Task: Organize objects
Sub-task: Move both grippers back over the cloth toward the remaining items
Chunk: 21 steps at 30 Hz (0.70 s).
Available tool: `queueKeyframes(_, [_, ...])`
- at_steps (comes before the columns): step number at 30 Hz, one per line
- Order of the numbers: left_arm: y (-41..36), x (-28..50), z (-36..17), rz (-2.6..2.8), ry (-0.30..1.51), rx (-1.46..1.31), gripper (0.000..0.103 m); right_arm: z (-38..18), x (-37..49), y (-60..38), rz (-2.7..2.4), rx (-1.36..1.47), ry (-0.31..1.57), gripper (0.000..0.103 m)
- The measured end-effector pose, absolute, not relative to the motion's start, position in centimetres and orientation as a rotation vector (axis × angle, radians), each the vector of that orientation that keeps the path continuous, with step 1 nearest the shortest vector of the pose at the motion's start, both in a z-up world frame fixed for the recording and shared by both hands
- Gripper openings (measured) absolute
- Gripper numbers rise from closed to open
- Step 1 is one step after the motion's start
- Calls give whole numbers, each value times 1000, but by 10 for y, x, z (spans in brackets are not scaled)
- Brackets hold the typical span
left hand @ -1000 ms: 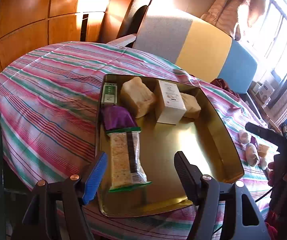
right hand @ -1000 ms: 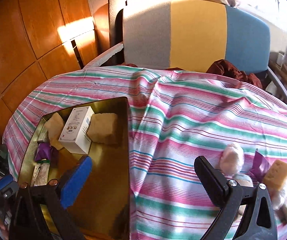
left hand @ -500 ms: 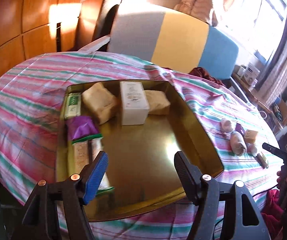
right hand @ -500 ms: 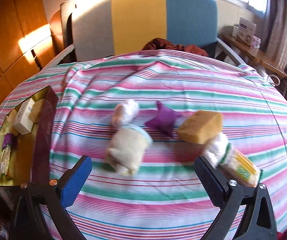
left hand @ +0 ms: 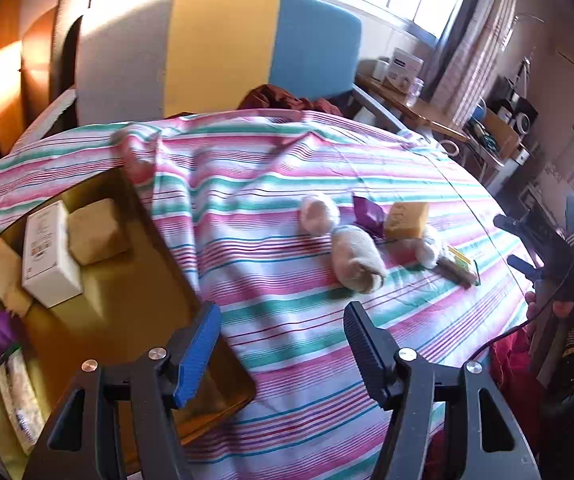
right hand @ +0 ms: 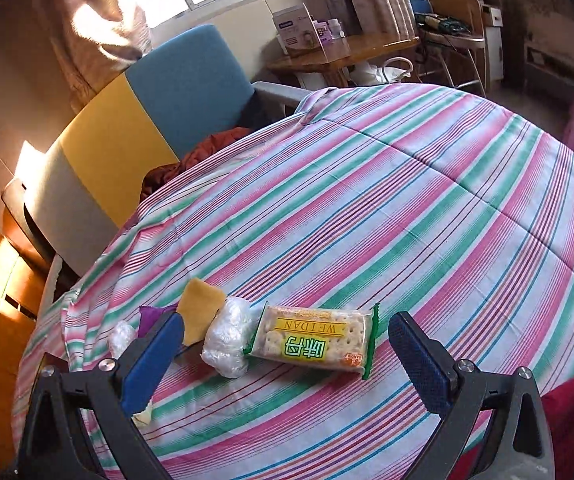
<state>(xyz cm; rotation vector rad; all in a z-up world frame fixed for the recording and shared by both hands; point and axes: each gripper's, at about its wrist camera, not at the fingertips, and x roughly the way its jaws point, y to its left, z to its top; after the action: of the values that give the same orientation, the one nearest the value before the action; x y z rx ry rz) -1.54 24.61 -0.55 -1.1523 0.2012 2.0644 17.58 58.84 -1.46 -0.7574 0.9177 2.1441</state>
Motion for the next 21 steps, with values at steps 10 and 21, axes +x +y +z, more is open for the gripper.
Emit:
queueKeyframes(10, [330,-17,-29,1932,291,-1201,65,-21,179,593,2151,-755,1050,103])
queueKeyframes(21, [393,-37,-66,1902,397,-1263,70,-21,174,589,2195,-782,1052,103])
